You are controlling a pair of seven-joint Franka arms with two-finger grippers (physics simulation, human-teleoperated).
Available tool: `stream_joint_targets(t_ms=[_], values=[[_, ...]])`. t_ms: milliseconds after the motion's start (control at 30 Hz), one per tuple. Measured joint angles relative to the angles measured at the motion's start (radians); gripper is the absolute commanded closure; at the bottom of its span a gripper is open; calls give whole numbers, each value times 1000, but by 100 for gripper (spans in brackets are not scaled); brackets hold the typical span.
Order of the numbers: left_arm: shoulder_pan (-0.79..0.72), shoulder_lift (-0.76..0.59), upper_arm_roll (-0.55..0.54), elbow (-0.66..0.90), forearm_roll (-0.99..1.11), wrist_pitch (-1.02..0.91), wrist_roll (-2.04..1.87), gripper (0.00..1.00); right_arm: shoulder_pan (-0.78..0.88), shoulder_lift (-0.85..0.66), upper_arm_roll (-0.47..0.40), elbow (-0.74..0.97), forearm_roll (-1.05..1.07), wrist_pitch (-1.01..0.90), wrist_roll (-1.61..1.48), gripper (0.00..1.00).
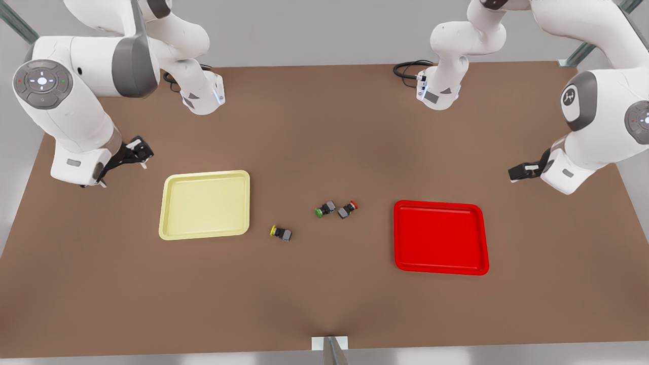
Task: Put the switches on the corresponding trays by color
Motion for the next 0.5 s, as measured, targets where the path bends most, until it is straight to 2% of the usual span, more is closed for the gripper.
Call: stream_joint_targets(t_ms=[100,133,200,300,367,500], values=[[-6,10,-30,-9,1,-11,1,0,7,11,0,0,1,23,-2,0],[-16,34,-81,-5,1,-9,-7,0,49,26,0,0,2,30,-2,0],[-160,129,-89,83,1,-3,-22,0,159,80,0,0,0,71,-2,0],[-308,201,-100,78,-5,81,-76,0,322,220,6,-2,8,159,-16,0],[-371,229,-104,67,-7,204,-61,0,362,297,12,-54,51,328,-20,0],[-342,259,-105,13,-10,275,8,0,370,386,6,-118,69,624,-132,0]])
